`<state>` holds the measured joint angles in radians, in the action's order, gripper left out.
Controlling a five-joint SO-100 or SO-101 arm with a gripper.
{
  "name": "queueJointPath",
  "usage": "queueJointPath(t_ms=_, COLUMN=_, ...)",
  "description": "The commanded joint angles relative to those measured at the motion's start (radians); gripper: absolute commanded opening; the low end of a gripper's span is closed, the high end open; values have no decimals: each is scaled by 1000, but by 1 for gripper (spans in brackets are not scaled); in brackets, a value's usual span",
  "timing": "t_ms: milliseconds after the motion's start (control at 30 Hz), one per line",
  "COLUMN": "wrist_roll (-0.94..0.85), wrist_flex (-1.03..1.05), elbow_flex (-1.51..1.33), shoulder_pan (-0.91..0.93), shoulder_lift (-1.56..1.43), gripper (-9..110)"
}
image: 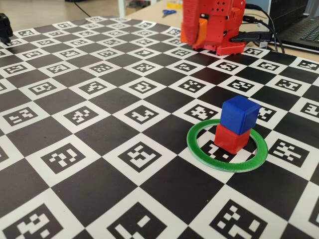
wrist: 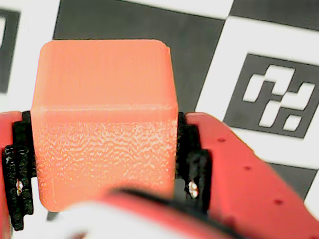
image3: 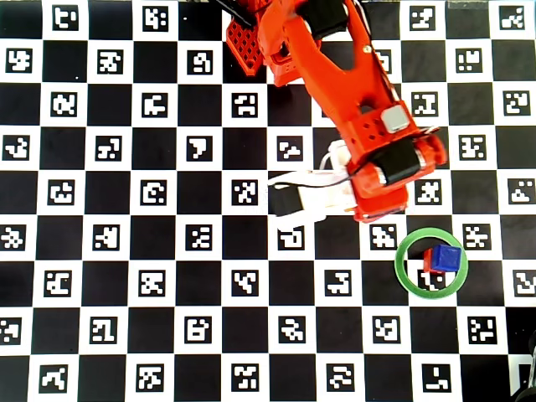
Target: Grab the red cube then put it in the green circle then put the blue cube on top and finally the orange cube on top
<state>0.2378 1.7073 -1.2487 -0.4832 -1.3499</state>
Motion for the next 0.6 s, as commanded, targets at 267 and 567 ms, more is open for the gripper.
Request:
queueJointPath(t_ms=267, wrist_roll=155, wrist_flex=32, elbow_flex=371, shoulder_pan=-103, shoulder_lift=124, gripper=12)
queueJointPath(t_ms=567, wrist_roll=281, wrist_flex=-3, elbow_flex=575, shoulder_pan=-94, shoulder_lift=215, gripper=12)
